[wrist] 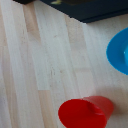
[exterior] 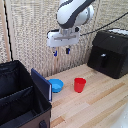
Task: Gently grip the air fryer handle with your gripper and kindly pull it open by sliding your gripper away from the base. Gradually bring your gripper in line with the blue bowl and gently capture it, without tightening your grip too much. Securely place the blue bowl inside the opened air fryer with a steady position. Liberate your robot's gripper, and withdraw your gripper from the proximity of the air fryer.
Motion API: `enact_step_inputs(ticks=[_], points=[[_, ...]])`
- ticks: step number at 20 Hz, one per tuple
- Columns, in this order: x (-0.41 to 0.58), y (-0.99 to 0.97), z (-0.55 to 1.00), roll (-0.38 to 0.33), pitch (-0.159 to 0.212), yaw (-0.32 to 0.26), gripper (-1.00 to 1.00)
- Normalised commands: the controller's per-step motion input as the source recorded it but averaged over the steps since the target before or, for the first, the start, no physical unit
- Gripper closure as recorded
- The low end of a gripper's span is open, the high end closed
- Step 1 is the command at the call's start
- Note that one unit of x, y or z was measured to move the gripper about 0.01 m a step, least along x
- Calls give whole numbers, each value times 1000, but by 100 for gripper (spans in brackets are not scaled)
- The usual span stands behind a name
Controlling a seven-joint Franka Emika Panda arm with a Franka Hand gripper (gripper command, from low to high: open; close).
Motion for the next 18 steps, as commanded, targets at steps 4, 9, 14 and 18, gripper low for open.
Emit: enact_step_inputs(ticks=[4, 9, 14, 18], points=[[32, 18, 0, -25, -5, -375, -100], [66, -12, 0, -34, -12, -375, -100], [140, 0, 0, -113, -30, -341, -100], [131, 0, 0, -196, 0, -272, -100]])
